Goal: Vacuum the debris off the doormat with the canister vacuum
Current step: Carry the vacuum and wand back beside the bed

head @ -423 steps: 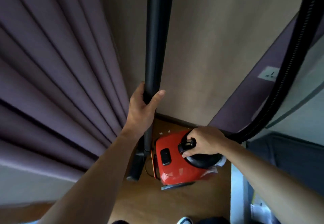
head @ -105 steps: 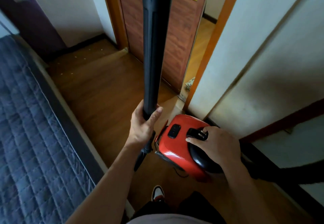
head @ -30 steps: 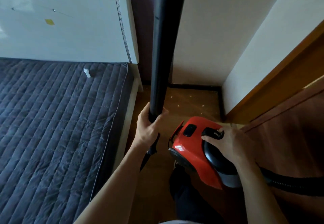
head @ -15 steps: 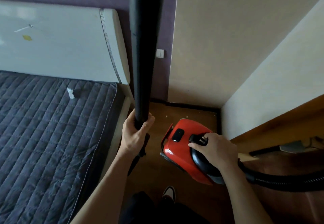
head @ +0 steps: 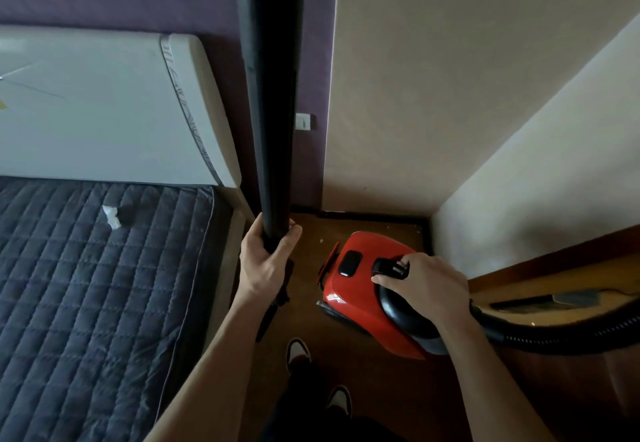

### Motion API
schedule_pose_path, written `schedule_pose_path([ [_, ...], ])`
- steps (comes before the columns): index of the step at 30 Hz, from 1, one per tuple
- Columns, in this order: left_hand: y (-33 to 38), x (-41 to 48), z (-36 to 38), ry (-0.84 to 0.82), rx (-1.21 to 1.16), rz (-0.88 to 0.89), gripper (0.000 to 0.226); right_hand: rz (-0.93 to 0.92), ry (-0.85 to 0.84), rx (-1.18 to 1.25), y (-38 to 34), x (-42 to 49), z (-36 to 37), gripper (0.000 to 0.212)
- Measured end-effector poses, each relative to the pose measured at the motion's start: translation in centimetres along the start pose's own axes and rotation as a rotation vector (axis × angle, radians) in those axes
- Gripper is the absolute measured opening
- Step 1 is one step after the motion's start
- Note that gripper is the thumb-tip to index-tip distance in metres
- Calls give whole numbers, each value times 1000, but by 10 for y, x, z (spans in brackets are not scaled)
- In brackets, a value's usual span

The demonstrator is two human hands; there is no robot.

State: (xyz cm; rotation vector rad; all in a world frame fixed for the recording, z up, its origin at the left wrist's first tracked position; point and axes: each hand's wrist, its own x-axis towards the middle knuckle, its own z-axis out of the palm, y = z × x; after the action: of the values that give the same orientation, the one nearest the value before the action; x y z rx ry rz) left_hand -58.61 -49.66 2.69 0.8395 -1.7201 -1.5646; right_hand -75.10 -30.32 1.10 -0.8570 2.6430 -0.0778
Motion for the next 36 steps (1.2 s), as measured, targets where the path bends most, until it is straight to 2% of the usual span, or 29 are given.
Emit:
schedule_pose_path([
  [10,-35,62,-18,-11,-80,-53,29,25,-12,2,-31,53,-9,57],
  [20,-80,85,-6,-56,-9,-46,13,-43,-96,53,-31,106,32,53],
  [25,-147,90,12,-30,-26,-67,22,-79,-132,35,-22,144,87,51],
  [31,-241,101,27,-7,28,-8,23,-169,-176,-45,4,207,178,56],
  [36,-324,122,46,26,92,16,10,-273,-188,-104,25,270,257,58],
])
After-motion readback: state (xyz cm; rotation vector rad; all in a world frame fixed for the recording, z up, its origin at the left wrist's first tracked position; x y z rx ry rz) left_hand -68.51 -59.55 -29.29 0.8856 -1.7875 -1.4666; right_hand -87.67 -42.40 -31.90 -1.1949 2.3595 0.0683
